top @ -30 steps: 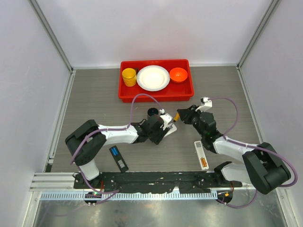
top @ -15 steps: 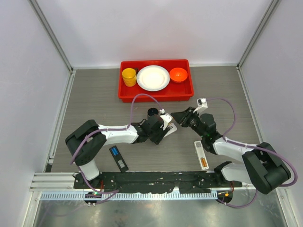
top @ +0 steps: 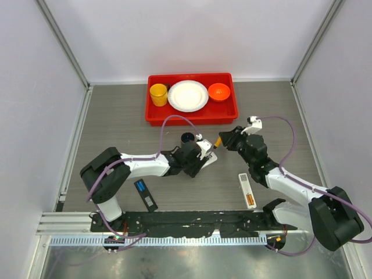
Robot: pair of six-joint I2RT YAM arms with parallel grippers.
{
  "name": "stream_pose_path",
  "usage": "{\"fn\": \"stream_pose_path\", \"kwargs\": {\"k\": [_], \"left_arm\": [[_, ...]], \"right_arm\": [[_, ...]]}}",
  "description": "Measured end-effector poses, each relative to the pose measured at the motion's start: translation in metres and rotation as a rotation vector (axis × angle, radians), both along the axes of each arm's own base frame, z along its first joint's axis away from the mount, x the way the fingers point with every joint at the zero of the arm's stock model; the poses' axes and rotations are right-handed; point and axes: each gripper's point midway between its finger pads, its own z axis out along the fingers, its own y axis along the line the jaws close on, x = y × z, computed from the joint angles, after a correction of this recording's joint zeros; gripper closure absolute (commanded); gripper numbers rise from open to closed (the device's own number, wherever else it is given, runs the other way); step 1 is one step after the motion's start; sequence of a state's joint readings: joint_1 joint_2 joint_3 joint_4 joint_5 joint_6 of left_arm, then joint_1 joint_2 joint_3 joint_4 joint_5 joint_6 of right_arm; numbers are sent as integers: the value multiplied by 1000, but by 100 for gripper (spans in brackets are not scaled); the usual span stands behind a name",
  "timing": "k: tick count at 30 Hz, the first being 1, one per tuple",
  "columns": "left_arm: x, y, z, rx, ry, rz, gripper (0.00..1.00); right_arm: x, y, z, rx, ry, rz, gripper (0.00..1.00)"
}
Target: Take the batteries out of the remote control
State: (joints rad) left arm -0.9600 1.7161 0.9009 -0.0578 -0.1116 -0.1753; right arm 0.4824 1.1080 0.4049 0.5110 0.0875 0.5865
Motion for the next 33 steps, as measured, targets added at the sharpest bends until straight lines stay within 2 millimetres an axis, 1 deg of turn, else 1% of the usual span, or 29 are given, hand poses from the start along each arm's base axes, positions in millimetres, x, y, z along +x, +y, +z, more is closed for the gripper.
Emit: {"fn": "stream_pose_path", "kwargs": {"k": [4,9,12,18,23,29,33], "left_arm": [[0,0,0,0,0,0,100],[0,0,0,0,0,0,100],[0,0,0,0,0,0,100],[0,0,0,0,0,0,100],[0,0,0,0,0,0,100],[0,0,0,0,0,0,100],[0,0,0,0,0,0,100]], "right_arm": [[5,-6,-5,-41,5,-35,99],[11,-13,-20,-80,39,-75,99],[13,-14,-21,-81,35,-89,99],[16,-10,-22,-73,27,-75,99],[16,-5,-28,-72,39,-54,99],[19,1,-30,-61,45,-28,99],[19,2,-30,-50,52,-24,99]]}}
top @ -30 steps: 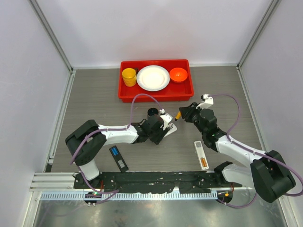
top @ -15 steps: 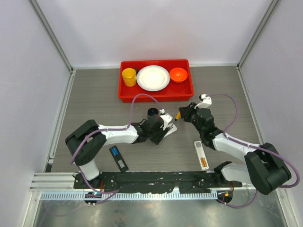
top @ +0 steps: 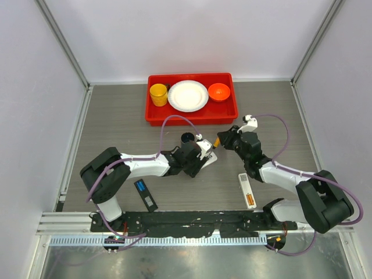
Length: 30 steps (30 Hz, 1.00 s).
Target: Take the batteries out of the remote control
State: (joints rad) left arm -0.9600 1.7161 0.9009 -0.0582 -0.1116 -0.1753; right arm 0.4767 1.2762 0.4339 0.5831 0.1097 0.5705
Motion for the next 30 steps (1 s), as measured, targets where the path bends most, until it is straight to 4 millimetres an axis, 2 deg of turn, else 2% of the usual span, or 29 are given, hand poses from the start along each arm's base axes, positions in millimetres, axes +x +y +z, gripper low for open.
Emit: {"fn": "stream_pose_path", "kwargs": {"k": [7,11,15,17,23,30], "left_arm": [[0,0,0,1,0,0,100],[0,0,0,1,0,0,100],[0,0,0,0,1,0,100],[0,0,0,1,0,0,100],[0,0,0,0,0,0,100],[0,0,0,0,0,0,100]], "right_arm": [[-1,1,2,25,5,0,99],[-1,2,10,59,-4,-2,99],[-7,13,25,145,-14,41,99],[-12,20,26,176,-4,66,99],[-19,29,19,202,35,103,99],[-20,29,4,181,80,101,99]]}}
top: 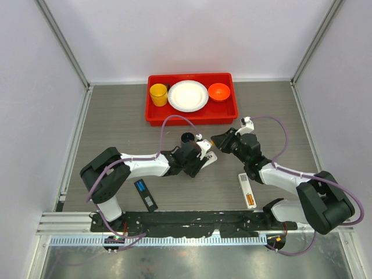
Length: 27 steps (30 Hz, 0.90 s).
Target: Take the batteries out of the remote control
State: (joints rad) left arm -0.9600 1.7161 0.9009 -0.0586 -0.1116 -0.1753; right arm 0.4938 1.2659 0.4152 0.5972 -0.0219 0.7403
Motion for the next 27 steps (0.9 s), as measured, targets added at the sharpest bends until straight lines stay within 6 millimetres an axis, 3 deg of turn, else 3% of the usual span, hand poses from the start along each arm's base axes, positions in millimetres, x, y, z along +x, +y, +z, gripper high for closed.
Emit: {"fn": "stream_pose_path", "kwargs": {"k": [14,27], "left_arm": [[0,0,0,0,0,0,100],[0,0,0,0,0,0,100]], "right_arm": [[16,-20,5,-121,-28,-101,99],[20,-36,-4,-223,-29,-153,99]]}}
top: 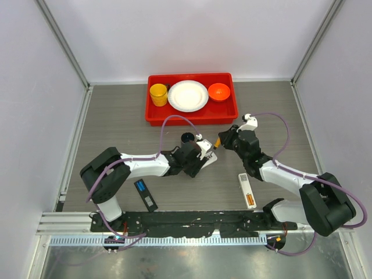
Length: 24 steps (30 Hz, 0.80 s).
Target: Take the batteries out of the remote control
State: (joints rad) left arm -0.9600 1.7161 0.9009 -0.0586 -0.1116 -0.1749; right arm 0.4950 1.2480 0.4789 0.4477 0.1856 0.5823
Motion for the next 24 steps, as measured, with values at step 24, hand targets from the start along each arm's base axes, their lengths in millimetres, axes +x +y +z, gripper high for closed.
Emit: {"fn": "stream_pose_path", "kwargs": {"k": [24], "left_arm": [[0,0,0,0,0,0,100]], "right_arm": [[-3,21,0,63,7,80,99]]}}
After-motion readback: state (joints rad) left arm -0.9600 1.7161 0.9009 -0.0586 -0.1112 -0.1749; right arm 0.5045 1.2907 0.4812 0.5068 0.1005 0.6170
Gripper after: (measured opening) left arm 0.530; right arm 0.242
